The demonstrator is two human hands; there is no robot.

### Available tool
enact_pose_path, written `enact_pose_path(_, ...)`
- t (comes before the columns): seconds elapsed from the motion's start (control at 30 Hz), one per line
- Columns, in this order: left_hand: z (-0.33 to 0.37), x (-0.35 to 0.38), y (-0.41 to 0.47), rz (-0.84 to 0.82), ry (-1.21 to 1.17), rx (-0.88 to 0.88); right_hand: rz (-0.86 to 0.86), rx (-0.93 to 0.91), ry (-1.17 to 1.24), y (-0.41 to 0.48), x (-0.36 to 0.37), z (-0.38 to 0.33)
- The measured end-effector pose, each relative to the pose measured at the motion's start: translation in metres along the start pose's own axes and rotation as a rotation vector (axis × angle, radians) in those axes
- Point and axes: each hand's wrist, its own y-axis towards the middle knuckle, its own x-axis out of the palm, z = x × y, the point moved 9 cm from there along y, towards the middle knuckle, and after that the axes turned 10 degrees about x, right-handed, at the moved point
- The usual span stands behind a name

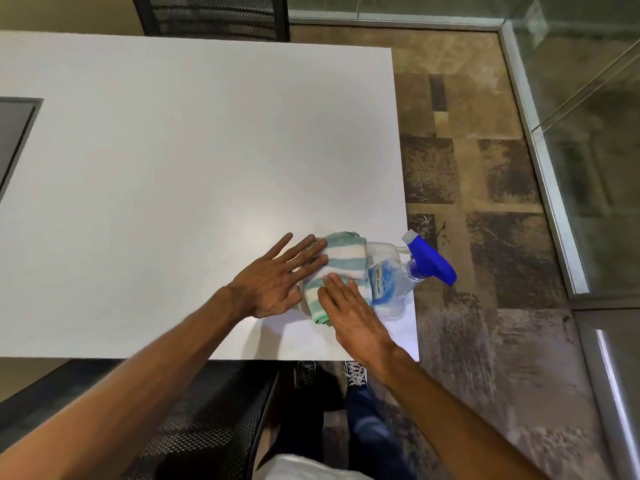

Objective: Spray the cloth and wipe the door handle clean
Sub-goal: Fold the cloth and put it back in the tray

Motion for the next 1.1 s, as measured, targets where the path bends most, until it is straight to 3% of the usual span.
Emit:
enact_pose_path(0.17,-0.001,0.007,-0.001,-0.041,-0.021,0.008,0.081,-0.009,0.127,0.008,-0.005,-0.003)
enact_pose_path(0.37,-0.001,0.015,0.001,-0.048,-0.076,0.029,-0.084,0.028,0.126,0.023,0.015,0.002)
enact_pose_path(1.0,-0.006,0.047,0.01,-0.345,0.111,-0.038,-0.296,0.137,0.226,0.034,0.024,0.012)
enact_pose_path(1.1,-0.004,0.044,0.009,-0.353,0.085,-0.037,-0.247,0.173,0.308,0.029,0.017,0.014)
